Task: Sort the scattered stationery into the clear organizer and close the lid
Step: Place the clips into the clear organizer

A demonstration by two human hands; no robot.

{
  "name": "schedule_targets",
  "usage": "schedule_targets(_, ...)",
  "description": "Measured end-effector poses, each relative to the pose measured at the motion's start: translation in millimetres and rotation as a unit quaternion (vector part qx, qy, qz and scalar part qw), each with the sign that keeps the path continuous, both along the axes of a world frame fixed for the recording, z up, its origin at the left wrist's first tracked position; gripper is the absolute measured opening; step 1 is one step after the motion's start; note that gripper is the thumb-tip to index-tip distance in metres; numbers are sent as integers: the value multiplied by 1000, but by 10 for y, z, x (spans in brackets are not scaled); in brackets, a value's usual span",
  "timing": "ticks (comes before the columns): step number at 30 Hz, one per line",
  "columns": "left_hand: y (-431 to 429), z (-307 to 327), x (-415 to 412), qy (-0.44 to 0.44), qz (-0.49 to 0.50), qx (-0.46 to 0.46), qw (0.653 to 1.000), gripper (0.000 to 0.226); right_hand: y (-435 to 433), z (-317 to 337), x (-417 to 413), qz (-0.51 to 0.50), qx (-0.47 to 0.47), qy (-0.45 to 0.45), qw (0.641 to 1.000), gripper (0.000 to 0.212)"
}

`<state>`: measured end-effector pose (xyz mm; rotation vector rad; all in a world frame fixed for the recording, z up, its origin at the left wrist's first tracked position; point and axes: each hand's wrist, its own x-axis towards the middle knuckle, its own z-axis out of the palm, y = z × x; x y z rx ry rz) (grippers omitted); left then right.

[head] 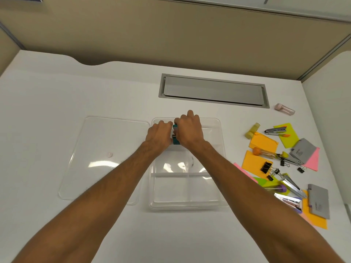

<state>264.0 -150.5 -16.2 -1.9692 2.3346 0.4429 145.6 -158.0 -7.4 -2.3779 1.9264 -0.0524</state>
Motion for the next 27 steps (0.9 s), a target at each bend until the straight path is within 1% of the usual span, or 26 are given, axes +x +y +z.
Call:
schedule_targets(5, -1, -21, 45, 5, -18, 5, 1000, 58, 45, -28, -22, 17, 9, 60, 998, 32)
schedule_targets(10, 4, -4, 69, 10, -43, 4, 999, 64, 44, -25, -46, 10, 22, 46, 999, 47)
schedule_targets(17, 4, 51, 74, 21, -58, 7, 998, 63, 67, -23, -65, 11, 14, 86, 996, 40)
schedule_targets(19, 12, 73, 76, 17, -65, 4, 998, 58, 94, -38, -72, 15, 8, 94, 995, 37)
schedule_targets(22, 9, 103, 77, -4, -76, -2, 997, 45, 112, -48, -70, 22, 3, 101, 995, 32)
schedule_targets(25, 4, 162, 72, -28, -78, -14, 996, 36, 114, -32, -81, 31, -12, 75, 997, 25)
schedule_targets(27, 21, 212, 73, -36, -74, -26, 996, 36, 129, -7, -106, 34, -29, 47, 998, 26)
